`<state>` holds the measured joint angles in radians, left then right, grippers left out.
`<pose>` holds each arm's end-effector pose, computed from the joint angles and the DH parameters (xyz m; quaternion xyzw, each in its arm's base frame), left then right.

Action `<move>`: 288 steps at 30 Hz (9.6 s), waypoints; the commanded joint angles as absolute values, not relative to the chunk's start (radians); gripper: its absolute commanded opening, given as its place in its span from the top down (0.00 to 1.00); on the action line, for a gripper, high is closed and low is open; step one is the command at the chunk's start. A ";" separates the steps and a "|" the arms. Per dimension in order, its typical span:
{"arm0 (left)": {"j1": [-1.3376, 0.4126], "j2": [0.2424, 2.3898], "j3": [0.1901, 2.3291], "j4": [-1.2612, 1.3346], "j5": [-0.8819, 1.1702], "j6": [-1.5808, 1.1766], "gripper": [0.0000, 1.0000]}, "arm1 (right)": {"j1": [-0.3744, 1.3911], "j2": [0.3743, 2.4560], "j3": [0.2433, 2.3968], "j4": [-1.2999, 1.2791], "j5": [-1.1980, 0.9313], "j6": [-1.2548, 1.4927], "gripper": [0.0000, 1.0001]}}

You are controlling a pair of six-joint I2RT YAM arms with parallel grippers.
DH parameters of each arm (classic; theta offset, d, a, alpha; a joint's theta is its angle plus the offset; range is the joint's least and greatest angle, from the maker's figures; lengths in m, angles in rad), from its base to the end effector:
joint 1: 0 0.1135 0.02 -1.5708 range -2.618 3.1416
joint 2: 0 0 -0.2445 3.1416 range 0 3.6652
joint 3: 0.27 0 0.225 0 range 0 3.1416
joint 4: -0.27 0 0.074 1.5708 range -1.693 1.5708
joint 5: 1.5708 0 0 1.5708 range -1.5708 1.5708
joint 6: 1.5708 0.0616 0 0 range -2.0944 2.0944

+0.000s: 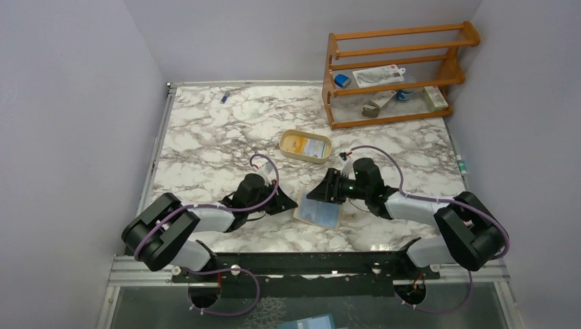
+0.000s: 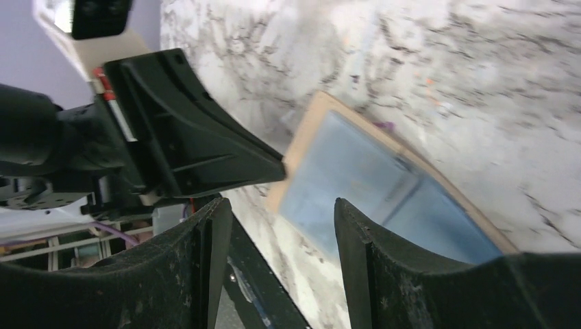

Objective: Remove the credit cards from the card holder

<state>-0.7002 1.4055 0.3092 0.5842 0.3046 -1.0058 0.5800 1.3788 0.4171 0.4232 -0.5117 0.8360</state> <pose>0.1777 -0.1739 0.1241 -0.0541 0.8549 -0.4621 0.2296 0.1978 0.1657 0.1445 -0.0165 0.8505 0.4777 0.2196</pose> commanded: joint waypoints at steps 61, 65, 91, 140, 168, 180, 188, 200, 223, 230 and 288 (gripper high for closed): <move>-0.721 1.218 0.466 0.195 0.172 -0.919 1.00 | 0.727 1.347 0.701 -0.073 -0.212 0.720 0.39; -0.722 1.210 0.478 0.177 0.163 -0.912 1.00 | 0.728 1.357 0.690 -0.014 -0.265 0.714 0.39; -0.721 1.212 0.481 0.156 0.161 -0.903 1.00 | 0.804 1.552 0.810 0.016 -0.228 0.704 0.37; -0.721 1.205 0.452 0.151 0.147 -0.914 1.00 | 0.859 1.656 0.914 -0.372 0.184 0.539 0.38; -0.721 1.193 0.451 0.112 0.124 -0.906 1.00 | 0.859 1.518 0.884 -0.675 0.358 0.669 0.38; -0.721 1.213 0.451 0.117 0.127 -0.904 1.00 | 0.858 1.408 0.973 -0.984 0.550 0.933 0.38; -0.720 1.213 0.443 0.112 0.124 -0.903 1.00 | 0.859 1.249 0.995 -0.962 0.612 0.931 0.39; -0.721 1.242 0.448 0.128 0.130 -0.904 1.00 | 0.858 1.193 0.916 -0.720 0.471 0.774 0.39; -0.720 1.459 0.530 0.325 0.280 -0.830 1.00 | 0.727 1.364 0.716 -0.438 0.310 0.758 0.48; -0.727 1.576 0.589 0.381 0.341 -0.796 1.00 | 0.726 1.396 0.646 -0.384 0.288 0.776 0.54; -0.811 1.950 0.432 1.246 0.407 -1.104 0.64 | 0.724 1.325 0.495 -0.204 0.119 0.757 0.99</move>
<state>-0.8074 1.9308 0.4458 1.1679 0.4423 -1.0954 0.7113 1.2980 0.5369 -0.1974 0.2573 0.7422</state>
